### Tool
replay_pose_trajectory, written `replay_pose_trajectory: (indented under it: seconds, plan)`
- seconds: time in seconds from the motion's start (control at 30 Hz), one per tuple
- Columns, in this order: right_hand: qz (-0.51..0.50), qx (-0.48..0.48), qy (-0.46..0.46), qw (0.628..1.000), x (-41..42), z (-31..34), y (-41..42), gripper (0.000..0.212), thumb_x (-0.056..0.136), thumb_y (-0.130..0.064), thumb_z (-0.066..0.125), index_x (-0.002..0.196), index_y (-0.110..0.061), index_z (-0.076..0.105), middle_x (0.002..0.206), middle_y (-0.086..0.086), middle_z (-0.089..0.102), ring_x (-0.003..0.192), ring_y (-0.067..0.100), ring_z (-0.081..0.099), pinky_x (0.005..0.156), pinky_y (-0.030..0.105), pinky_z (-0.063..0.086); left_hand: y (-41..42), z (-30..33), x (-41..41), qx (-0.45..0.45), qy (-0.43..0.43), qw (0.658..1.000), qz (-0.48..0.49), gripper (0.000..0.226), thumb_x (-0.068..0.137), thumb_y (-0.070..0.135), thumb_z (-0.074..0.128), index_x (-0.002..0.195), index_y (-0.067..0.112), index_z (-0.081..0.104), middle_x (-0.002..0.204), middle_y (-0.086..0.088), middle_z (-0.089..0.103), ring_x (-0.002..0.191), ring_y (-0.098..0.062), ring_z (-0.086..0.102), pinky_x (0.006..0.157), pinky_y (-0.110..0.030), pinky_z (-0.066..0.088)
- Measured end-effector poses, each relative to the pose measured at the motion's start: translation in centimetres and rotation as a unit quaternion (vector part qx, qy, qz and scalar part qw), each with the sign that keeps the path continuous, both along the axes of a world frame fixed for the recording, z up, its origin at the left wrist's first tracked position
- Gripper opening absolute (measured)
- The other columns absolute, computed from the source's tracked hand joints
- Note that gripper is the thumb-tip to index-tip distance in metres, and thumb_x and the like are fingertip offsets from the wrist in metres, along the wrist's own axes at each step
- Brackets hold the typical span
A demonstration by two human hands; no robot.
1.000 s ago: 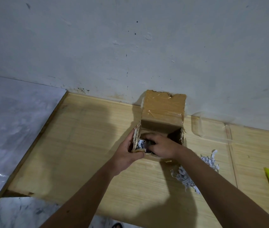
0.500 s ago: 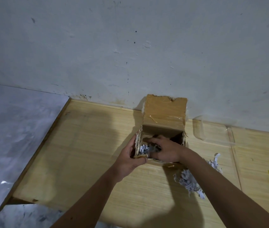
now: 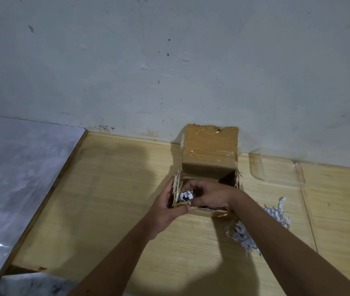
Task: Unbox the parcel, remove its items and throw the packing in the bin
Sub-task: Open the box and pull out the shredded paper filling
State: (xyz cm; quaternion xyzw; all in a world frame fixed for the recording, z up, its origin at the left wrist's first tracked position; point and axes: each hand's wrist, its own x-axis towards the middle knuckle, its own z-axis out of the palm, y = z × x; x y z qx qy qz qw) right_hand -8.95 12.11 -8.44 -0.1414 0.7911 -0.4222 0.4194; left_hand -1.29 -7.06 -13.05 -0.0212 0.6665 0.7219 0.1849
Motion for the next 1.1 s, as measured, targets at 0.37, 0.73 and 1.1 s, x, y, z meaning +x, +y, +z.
replay_pose_trajectory:
  seconds: [0.37, 0.73, 1.1]
  plan:
    - [-0.021, -0.032, -0.008, 0.999, 0.3, -1.5, 0.1, 0.037, 0.088, 0.011, 0.068, 0.111, -0.018, 0.068, 0.102, 0.007, 0.073, 0.088, 0.011, 0.063, 0.085, 0.029, 0.053, 0.1, -0.2, 0.0, -0.024, 0.018, 0.999, -0.030, 0.092, 0.088, -0.012, 0.073, 0.162, 0.020, 0.029, 0.142, -0.012, 0.064, 0.130, -0.025, 0.063, 0.103, -0.033, 0.051]
    - [-0.089, -0.078, -0.031, 0.993, 0.0, -1.7, 0.3, 0.023, 0.086, 0.001, 0.078, 0.106, -0.008, 0.074, 0.098, 0.013, 0.075, 0.086, 0.019, 0.064, 0.084, 0.036, 0.052, -0.4, -0.2, -0.6, -0.042, -0.003, 0.999, -0.019, 0.096, 0.083, -0.003, 0.082, 0.161, 0.026, 0.034, 0.144, -0.010, 0.065, 0.134, -0.030, 0.062, 0.113, -0.049, 0.050]
    - [-0.211, -0.117, 0.010, 0.971, 1.1, 3.3, 3.6, 0.026, 0.083, -0.011, 0.084, 0.107, -0.008, 0.074, 0.106, 0.010, 0.079, 0.088, 0.014, 0.072, 0.077, 0.019, 0.057, -0.7, 1.0, -0.6, -0.079, -0.010, 0.997, -0.012, 0.101, 0.077, 0.008, 0.091, 0.160, 0.023, 0.036, 0.147, -0.002, 0.064, 0.136, -0.021, 0.061, 0.117, -0.052, 0.047]
